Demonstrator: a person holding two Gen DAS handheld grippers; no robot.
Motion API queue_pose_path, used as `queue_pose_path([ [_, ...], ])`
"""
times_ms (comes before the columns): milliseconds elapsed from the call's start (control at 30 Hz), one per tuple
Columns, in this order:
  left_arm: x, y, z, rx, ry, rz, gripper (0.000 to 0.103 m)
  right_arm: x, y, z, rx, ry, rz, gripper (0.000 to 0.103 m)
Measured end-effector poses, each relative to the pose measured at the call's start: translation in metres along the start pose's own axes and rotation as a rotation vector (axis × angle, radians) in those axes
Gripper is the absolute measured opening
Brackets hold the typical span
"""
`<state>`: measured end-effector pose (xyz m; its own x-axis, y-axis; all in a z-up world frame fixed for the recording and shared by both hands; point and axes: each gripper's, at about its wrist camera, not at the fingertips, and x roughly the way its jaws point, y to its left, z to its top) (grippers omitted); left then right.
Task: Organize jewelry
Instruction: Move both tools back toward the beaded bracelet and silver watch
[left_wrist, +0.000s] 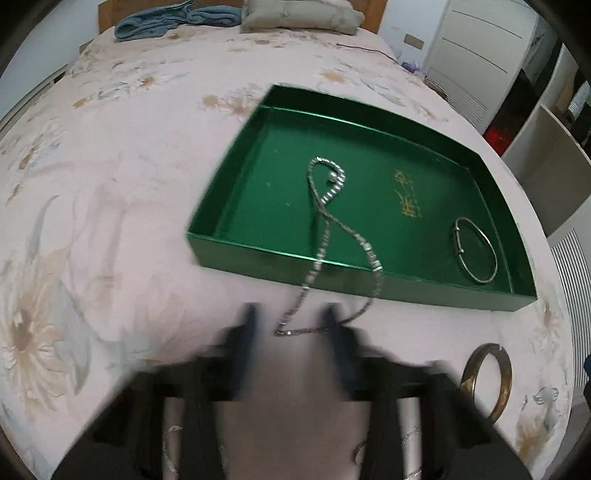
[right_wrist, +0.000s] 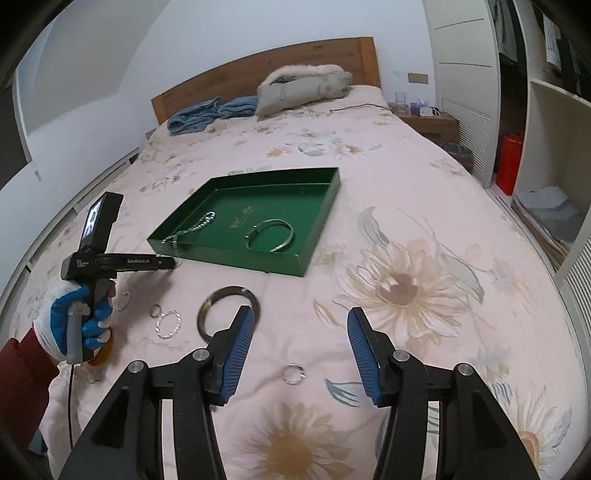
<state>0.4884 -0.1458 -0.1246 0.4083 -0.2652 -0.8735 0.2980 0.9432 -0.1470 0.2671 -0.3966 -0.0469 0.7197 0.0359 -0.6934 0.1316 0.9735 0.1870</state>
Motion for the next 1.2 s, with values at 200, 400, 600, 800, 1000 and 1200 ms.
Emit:
queue_pose_path([
  [200,-0.039,-0.014,0.004,-0.010,-0.065,-0.234,0.003,0.002,-0.009,-0.005,0.015,0.000,0.013,0.052],
  [400,-0.072,-0.041,0.072,-0.078,-0.164,-0.266,0.004,0.007,-0.001,-0.002,0.016,-0.002,0.034,0.052],
  [600,-0.088,-0.043,0.084,-0.009,-0.203,-0.106,0.034,0.004,0.002,-0.002,0.012,-0.010,0.042,0.052],
  [800,-0.108,-0.004,0.051,-0.009,-0.238,-0.038,0.044,0.001,0.005,-0.007,0.025,-0.004,0.038,0.052],
  [1000,-0.141,0.037,0.011,-0.005,-0.241,-0.015,0.044,-0.013,0.011,-0.016,0.026,-0.007,0.041,0.052],
  [1200,-0.167,0.072,-0.043,0.034,-0.218,0.033,0.044,-0.029,0.017,-0.028,0.032,-0.008,0.047,0.052],
])
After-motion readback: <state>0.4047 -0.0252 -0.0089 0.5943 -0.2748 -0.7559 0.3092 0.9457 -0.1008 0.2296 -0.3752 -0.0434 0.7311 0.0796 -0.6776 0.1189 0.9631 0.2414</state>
